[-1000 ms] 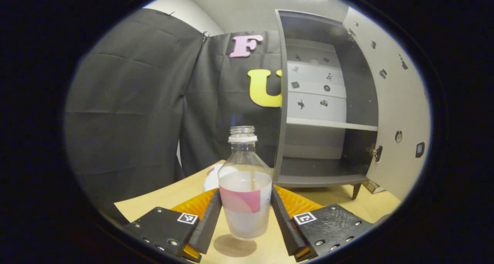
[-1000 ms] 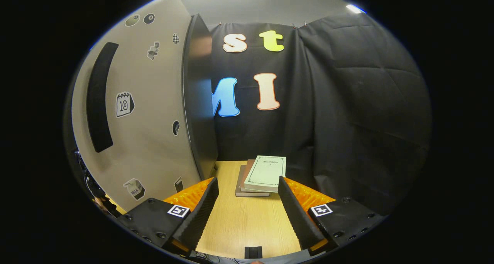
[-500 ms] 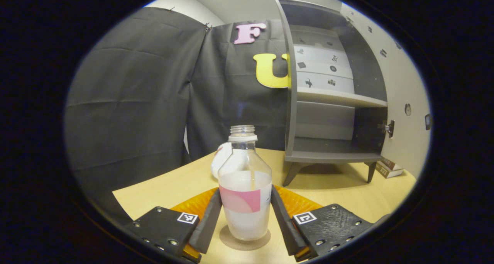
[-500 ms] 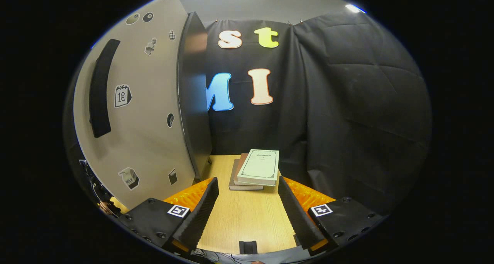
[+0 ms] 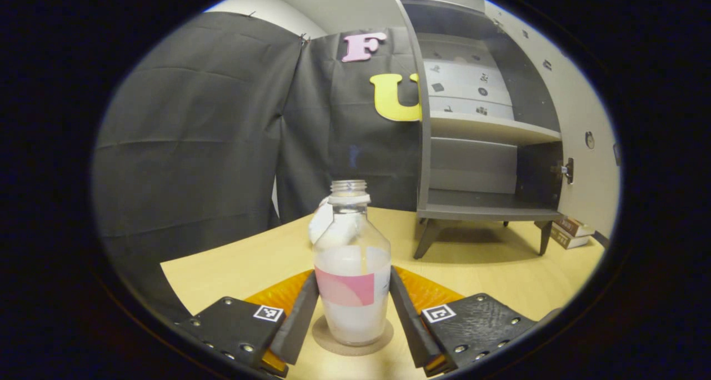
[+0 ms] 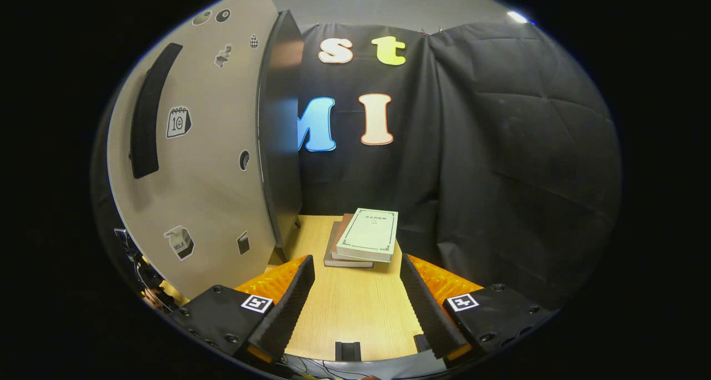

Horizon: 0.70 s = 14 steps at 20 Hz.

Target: Open the cabinet door with the right hand, grasp the bottle in the cabinet with the left hand and place it on the coaster, then close the cabinet door with the right hand.

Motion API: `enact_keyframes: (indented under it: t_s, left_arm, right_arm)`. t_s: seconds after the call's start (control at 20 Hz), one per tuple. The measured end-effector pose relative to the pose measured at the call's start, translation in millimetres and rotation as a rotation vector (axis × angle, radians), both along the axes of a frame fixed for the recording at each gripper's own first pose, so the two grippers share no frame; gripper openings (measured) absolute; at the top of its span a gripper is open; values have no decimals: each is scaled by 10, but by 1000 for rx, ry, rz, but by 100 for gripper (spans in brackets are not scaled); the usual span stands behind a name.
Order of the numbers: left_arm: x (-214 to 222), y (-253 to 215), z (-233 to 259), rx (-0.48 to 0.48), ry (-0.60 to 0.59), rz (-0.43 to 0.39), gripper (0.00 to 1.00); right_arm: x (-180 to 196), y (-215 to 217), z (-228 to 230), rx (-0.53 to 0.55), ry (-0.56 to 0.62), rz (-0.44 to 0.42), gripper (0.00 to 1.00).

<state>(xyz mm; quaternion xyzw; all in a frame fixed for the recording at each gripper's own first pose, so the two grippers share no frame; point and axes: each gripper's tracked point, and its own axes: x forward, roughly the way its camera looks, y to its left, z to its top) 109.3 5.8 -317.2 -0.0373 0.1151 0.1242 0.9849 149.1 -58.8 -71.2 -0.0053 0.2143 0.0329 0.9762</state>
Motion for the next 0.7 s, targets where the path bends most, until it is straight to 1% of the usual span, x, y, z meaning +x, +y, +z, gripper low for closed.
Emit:
enact_keyframes:
  t_s: [0.15, 0.25, 0.3, 0.35, 0.4, 0.55, 0.65, 0.7]
  left_arm:
    - [-24, -17, 8, 6, 16, 10, 72]
    - [-27, -5, 59, 18, 20, 24, 77]
    - [-40, -8, 95, 29, 19, 28, 82]
    - [-41, -3, 157, 38, 12, 33, 84]
    - [-47, -17, 217, 43, 7, 30, 84]
    - [-62, -63, 504, 71, -18, 20, 84]
    - [-94, -127, 780, 84, -43, 8, 87]
    - [-134, -149, 919, 93, -55, 5, 84]
  right_arm:
    - [9, 6, -29, -3, 3, 13, 98]
    - [-3, 13, -49, 7, 3, 17, 98]
    - [-7, 7, -42, 11, 1, 17, 98]
    - [-6, 5, -29, 17, -4, 20, 93]
    - [16, 12, -17, 25, -9, 22, 93]
    - [12, 8, 46, 43, -29, 28, 93]
    - [1, 32, 102, 58, -47, 36, 93]
    - [18, 38, 130, 69, -58, 42, 93]
